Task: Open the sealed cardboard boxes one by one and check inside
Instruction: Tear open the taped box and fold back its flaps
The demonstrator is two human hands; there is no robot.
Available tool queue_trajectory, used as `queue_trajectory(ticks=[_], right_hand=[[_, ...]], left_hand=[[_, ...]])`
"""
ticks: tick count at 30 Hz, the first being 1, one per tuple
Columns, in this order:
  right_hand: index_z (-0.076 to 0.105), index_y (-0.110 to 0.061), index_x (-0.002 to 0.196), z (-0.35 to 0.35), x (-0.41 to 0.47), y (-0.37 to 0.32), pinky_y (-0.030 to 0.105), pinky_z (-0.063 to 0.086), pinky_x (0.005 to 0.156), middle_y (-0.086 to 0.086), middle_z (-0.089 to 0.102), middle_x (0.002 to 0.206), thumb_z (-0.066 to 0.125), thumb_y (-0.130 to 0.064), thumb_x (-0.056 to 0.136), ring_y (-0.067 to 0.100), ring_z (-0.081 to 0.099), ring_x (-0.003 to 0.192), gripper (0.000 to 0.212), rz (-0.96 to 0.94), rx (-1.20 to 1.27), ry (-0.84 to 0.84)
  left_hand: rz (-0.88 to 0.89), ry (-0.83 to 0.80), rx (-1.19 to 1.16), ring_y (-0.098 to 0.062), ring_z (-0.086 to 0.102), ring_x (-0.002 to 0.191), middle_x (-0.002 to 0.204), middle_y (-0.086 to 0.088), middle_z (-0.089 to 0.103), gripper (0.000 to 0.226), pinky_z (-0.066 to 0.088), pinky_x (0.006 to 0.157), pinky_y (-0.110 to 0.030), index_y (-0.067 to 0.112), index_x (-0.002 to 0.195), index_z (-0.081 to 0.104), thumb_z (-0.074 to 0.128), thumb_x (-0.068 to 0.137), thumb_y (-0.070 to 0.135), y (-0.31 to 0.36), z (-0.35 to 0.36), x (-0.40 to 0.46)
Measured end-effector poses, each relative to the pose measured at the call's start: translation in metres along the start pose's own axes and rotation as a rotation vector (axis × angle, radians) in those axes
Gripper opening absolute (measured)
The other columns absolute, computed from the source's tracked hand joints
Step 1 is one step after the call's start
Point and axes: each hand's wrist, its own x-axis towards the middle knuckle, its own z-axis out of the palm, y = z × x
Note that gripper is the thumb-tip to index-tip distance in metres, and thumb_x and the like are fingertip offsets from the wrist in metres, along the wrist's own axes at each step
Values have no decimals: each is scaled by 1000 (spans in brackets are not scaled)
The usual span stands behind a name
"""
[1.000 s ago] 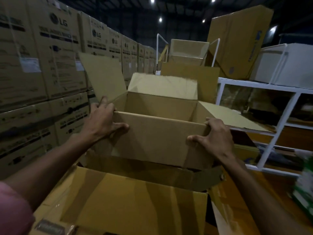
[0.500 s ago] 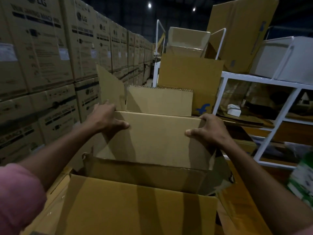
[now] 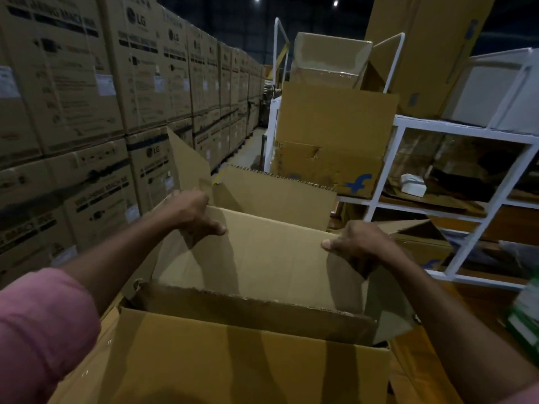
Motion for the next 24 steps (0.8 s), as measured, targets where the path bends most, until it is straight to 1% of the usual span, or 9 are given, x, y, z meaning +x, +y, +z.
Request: queue_trajectory(ticks=[2, 4, 7, 10, 12, 15, 19, 22, 24], right_hand=[[67, -16, 85, 6, 0, 5, 42, 60, 75, 6, 71, 82, 70, -60, 86, 24, 69, 79, 44, -15, 54, 15], [69, -17, 87, 11, -2, 8, 48, 57, 86, 5, 71, 85, 72, -60, 85, 25, 67, 85, 43, -28, 147, 18], [72, -24, 86, 24, -5, 11, 53, 50, 97, 2, 70, 92, 74, -59, 82, 26, 61, 100, 36, 3, 218, 33], [70, -29, 88, 44, -8, 14, 51, 54, 91, 3, 68, 99, 70, -68, 78, 29, 59, 105, 40, 44, 284, 79], [71, -21, 91, 51, -13, 15, 46, 56, 85, 7, 69, 96, 60, -62, 91, 26, 63, 94, 42, 54, 315, 76], [71, -12, 95, 58, -10, 20, 45, 56, 87, 11, 70, 100, 51, -53, 100, 26, 66, 91, 46, 72, 248, 34], [71, -18, 95, 68, -3, 28, 42, 56, 90, 5, 70, 102, 58, -52, 96, 23, 65, 94, 37, 110, 86, -94], [70, -23, 96, 78, -4, 29, 40, 54, 89, 3, 69, 105, 56, -57, 95, 21, 64, 96, 37, 78, -51, -158], [70, -24, 102, 81, -5, 29, 41, 53, 91, 3, 68, 111, 52, -60, 95, 23, 63, 102, 41, 67, -134, -206]], left_hand=[[-13, -36, -14, -22, 62, 89, 95, -3, 65, 60, 52, 94, -45, 17, 98, 61, 79, 70, 67, -7, 9, 1], [-22, -90, -49, -23, 62, 95, 102, -4, 66, 60, 51, 96, -47, 17, 105, 61, 77, 75, 66, -15, 21, -2], [-41, -169, -14, -26, 57, 105, 113, -6, 63, 63, 45, 101, -51, 20, 108, 61, 58, 82, 77, -22, 38, -9], [-94, -199, 6, -36, 48, 129, 135, -14, 56, 84, 33, 112, -56, 20, 126, 62, 19, 90, 82, -27, 53, -10], [-139, -209, -14, -39, 41, 137, 146, -17, 50, 91, 29, 114, -61, 23, 140, 55, 6, 88, 80, -34, 65, -6], [-178, -245, -8, -36, 45, 137, 151, -13, 48, 76, 36, 112, -55, 21, 146, 49, 18, 96, 70, -31, 68, -14], [-157, -302, 67, -33, 44, 140, 155, -11, 46, 65, 37, 111, -48, 18, 151, 43, 28, 104, 60, -18, 69, -27], [-166, -241, 240, -29, 54, 129, 140, -8, 58, 62, 45, 102, -43, 19, 137, 58, 34, 102, 64, -11, 75, -39], [-159, -231, 318, -27, 59, 121, 128, -6, 64, 62, 50, 98, -40, 19, 127, 65, 36, 100, 67, -9, 77, -46]])
